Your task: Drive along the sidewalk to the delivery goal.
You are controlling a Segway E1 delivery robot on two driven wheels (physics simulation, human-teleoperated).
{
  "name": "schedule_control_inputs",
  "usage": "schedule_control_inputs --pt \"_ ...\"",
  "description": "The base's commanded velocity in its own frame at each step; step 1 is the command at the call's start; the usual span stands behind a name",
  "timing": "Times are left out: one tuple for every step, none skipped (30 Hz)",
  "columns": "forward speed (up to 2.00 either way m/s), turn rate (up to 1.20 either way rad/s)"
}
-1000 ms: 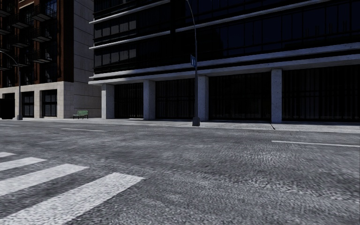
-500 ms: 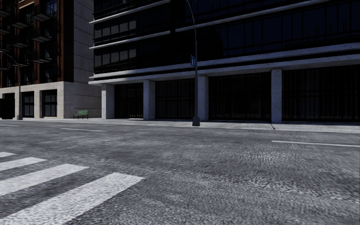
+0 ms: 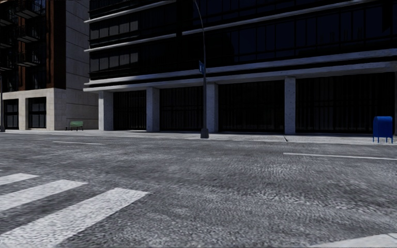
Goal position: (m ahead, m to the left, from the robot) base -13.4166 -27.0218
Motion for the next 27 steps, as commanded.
schedule_control_inputs --pt "-0.63 -0.41" --pt "-0.63 -0.41" --pt "-0.64 -0.41" --pt "-0.64 -0.41" --pt "-0.64 -0.41" --pt "-0.64 -0.41" --pt "-0.64 -0.41" --pt "-0.64 -0.41" --pt "-0.64 -0.41" --pt "-0.64 -0.41" --pt "-0.64 -0.41" --pt "-0.64 -0.41" --pt "-0.64 -0.41" --pt "-0.64 -0.41" --pt "-0.64 -0.41" --pt "-0.64 -0.41" --pt "-0.64 -0.41" --pt "-0.64 -0.41" --pt "-0.64 -0.41" --pt "-0.64 -0.41" --pt "-0.64 -0.41" --pt "-0.64 -0.41" --pt "-0.64 -0.41" --pt "-0.64 -0.41" --pt "-0.64 -0.41" --pt "-0.64 -0.41" --pt "-0.64 -0.41"
